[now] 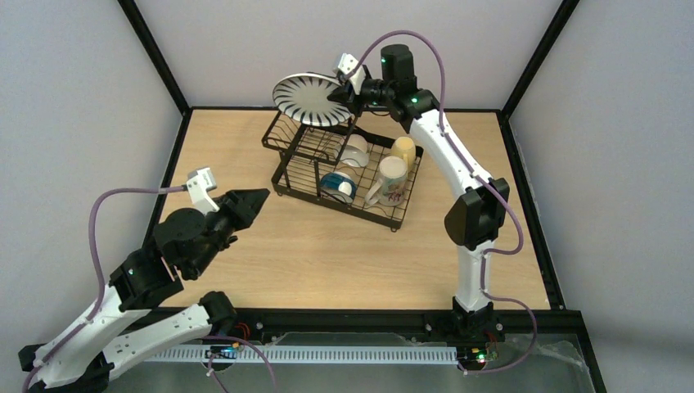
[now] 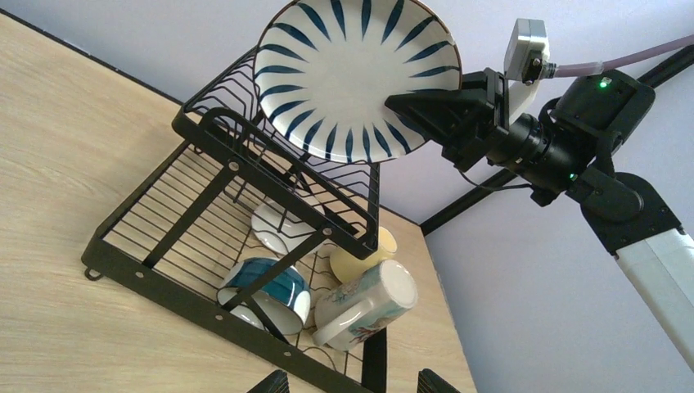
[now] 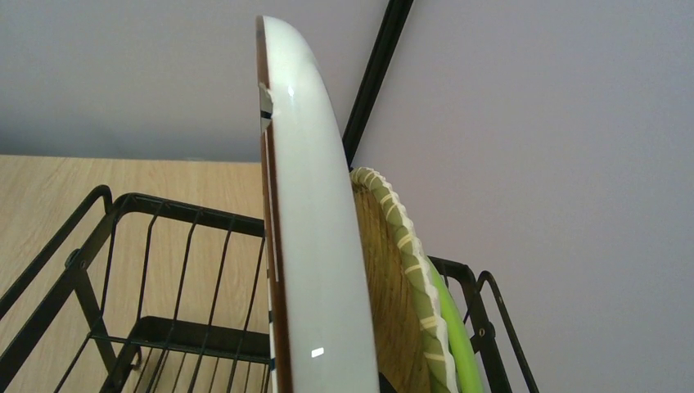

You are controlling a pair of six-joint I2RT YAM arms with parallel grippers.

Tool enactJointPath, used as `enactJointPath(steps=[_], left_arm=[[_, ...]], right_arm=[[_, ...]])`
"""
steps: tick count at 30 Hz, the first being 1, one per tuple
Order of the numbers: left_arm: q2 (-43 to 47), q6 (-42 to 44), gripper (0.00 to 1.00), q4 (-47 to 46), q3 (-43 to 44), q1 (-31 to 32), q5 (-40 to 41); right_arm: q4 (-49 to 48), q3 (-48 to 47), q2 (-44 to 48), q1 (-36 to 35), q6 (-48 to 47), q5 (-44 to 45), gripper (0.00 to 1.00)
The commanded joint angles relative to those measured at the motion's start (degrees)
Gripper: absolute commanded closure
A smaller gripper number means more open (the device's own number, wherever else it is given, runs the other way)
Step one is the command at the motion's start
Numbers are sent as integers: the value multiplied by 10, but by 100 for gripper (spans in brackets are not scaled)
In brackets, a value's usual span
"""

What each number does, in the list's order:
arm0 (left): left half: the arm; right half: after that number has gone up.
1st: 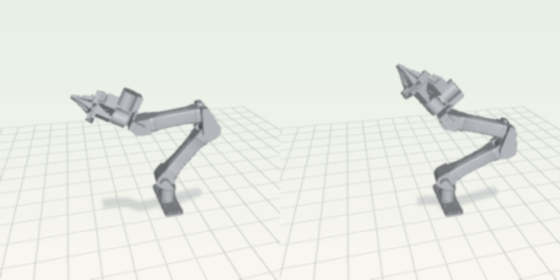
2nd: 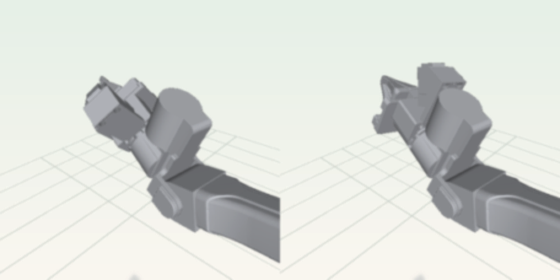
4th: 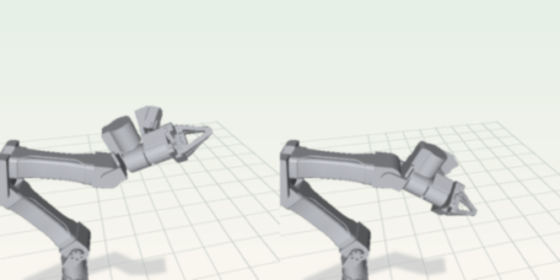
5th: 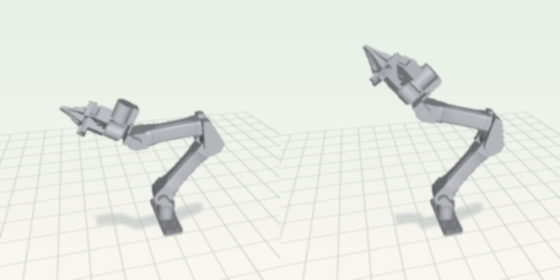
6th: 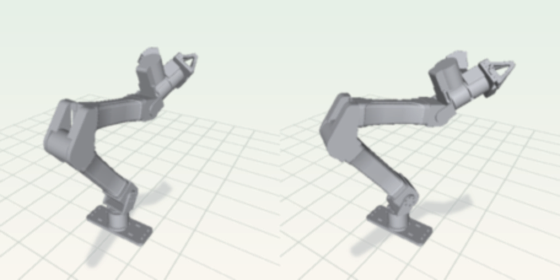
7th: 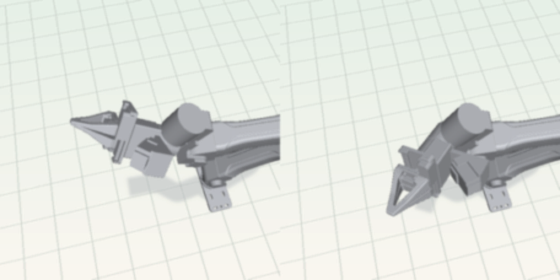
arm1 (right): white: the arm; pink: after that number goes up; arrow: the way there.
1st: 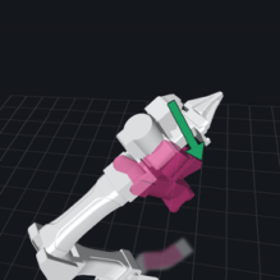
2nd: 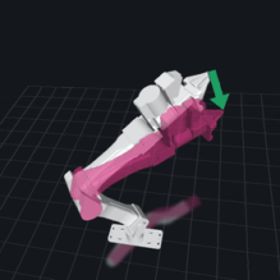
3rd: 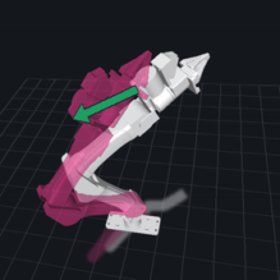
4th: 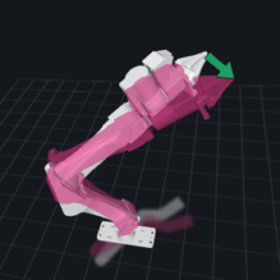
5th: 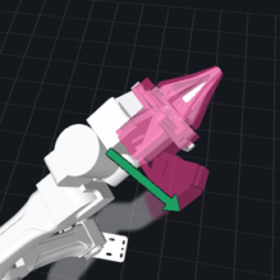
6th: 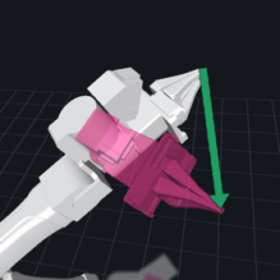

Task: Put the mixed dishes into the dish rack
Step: Insert the plate into the dish rack.

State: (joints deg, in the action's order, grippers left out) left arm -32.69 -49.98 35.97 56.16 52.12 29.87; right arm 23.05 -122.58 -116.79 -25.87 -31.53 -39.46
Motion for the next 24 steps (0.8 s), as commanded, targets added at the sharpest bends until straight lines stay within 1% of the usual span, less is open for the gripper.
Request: enactJointPath(steps=[1,7,16,24], left_arm=[[7,-8,11,-13,-12,3,13],[22,-16,11,-19,-27,3,16],[25,-16,10,-26,-41,3,19],[29,-22,10,-26,-53,3,20]], right_arm=[[-64,6,13,-3,-16,-33,100],[-72,24,11,-6,-19,-34,100],[-92,79,24,-6,-24,-24,100],[-137,146,43,-6,-15,-19,100]])
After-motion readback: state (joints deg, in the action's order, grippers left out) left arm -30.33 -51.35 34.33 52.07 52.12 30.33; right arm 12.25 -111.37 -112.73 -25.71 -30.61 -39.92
